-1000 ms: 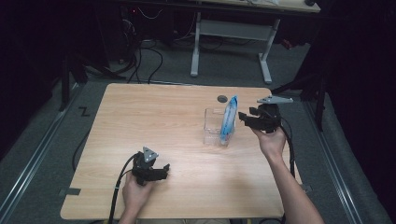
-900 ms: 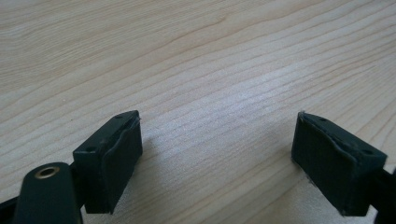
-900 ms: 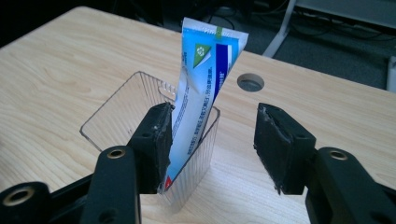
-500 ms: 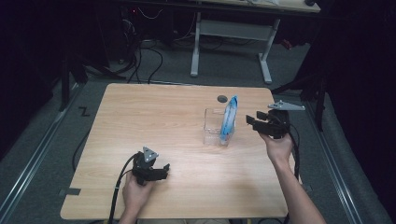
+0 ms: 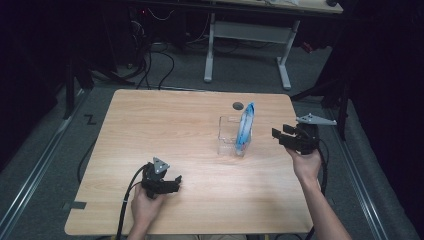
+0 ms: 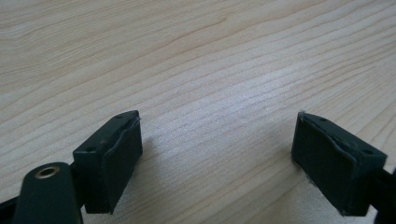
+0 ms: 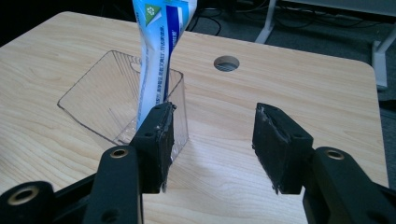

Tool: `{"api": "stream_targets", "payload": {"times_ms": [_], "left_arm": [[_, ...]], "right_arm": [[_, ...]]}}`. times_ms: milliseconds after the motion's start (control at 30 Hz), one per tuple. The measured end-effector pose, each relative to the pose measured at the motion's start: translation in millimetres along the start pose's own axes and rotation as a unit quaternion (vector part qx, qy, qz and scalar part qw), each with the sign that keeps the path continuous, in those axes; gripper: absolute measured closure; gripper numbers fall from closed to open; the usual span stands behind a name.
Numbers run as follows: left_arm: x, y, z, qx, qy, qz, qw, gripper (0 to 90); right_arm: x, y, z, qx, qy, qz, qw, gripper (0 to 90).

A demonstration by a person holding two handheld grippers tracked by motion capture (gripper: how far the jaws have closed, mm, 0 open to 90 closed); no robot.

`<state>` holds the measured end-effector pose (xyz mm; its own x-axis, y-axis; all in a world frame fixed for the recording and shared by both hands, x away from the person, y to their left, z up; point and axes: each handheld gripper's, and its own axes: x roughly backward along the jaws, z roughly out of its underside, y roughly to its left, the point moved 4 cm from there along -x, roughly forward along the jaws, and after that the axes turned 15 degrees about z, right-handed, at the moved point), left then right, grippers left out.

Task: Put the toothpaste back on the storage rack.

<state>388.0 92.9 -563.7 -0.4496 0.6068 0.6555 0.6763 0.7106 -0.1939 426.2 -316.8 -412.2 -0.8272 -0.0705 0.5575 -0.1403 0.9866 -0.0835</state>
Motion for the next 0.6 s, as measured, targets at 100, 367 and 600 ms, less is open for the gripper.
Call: {"api": "stream_targets", "payload": {"times_ms": [100,367,600], "left_arm": [[0.0,0.0,0.0,0.0,0.0,0.0,1.0,16.8],[-0.1,0.0,0.0,0.0,0.0,0.0,1.0,16.8],[-0.1,0.0,-0.1,0.0,0.0,-0.001,1.0,16.8]], "right_arm": [[2.1,-3.6,2.2,-0.002,0.001,0.003,1.0,48.4],[6.7,-12.8,9.9,-0.013,0.002,0.006,0.9999,48.7],[12.0,-18.4,15.7,-0.024,0.002,0.008,0.9997,48.8]]}}
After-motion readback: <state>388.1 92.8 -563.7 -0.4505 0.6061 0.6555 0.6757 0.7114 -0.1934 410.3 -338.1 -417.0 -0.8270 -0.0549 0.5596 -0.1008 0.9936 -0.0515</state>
